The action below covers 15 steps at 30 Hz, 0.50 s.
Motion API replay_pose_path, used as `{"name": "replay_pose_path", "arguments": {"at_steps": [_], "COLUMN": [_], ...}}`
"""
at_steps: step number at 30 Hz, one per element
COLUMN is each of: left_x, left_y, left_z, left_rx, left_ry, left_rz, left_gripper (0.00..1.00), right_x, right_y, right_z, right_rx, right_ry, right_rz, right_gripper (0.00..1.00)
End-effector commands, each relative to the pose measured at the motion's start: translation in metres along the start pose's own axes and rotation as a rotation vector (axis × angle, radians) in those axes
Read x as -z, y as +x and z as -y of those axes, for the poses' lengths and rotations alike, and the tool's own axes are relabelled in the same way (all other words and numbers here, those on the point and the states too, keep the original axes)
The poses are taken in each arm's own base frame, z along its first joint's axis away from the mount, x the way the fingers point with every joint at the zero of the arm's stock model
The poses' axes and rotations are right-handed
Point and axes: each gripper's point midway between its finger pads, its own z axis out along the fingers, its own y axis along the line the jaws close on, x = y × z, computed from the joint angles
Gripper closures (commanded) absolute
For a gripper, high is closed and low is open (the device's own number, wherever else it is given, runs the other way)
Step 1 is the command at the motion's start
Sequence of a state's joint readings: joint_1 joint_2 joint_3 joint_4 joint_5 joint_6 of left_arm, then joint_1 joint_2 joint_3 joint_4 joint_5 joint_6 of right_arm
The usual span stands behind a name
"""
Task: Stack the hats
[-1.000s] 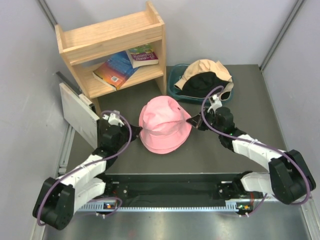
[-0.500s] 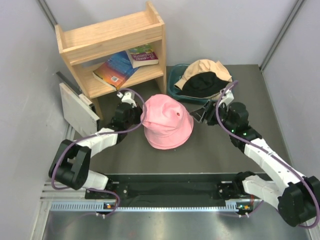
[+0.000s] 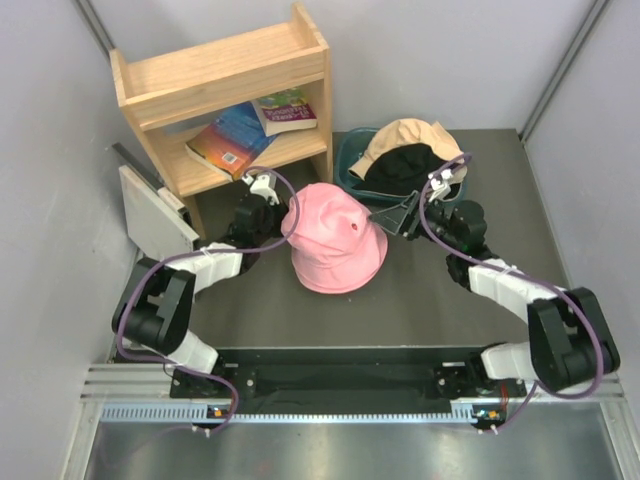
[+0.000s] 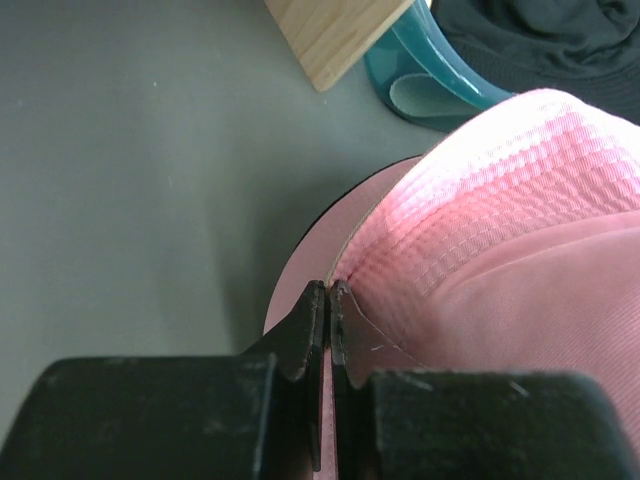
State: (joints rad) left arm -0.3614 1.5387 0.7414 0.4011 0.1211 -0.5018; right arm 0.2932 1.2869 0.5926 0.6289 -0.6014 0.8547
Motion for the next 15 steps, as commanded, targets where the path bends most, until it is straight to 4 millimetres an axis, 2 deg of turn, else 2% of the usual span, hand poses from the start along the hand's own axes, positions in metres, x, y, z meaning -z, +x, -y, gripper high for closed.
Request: {"name": "replay_pose_path", "arguments": {"at_steps": [1, 8, 10, 11, 12, 14, 15], "left_x": [-0.011, -0.008, -0.006, -0.005, -0.004, -0.002, -0.001], "left_y": [-0.024, -0.026, -0.025, -0.025, -0.025, -0.024, -0.025], "left_z": [-0.006, -0.002, -0.002, -0.003, -0.004, -0.007, -0.009], "left_rx": [-0.019, -0.008, -0.005, -0.005, -0.007, -0.008, -0.010], "left_ry": [-0.009, 0.010, 0.012, 0.004, 0.000, -0.012, -0.017], "left_rz": [0.077, 0.091, 0.094, 0.096, 0.099, 0.102, 0.105], "left_gripper": [1.00, 1.00, 1.00, 1.00, 1.00, 1.00, 1.00], "right_x": [0.005, 0.000, 0.003, 0.006, 0.009, 0.015, 0.016], "right_y": [-0.006, 0.009, 0.009, 0.007, 0.006, -0.001, -0.005], "right_z": [-0.042, -0.059, -0.076, -0.083, -0.089, -0.101, -0.103], "right_rx": [-0.024, -0.033, -0.027, -0.024, -0.038, -0.018, 0.024], "right_ry": [-0.248, -0.337, -0.406, -0.431, -0.447, -0.457, -0.447], "right_rz": [0.025, -0.041, -0.054, -0.048, -0.049, -0.036, -0.017], "right_gripper": [0.26, 0.30, 0.41, 0.57, 0.67, 0.82, 0.85]}}
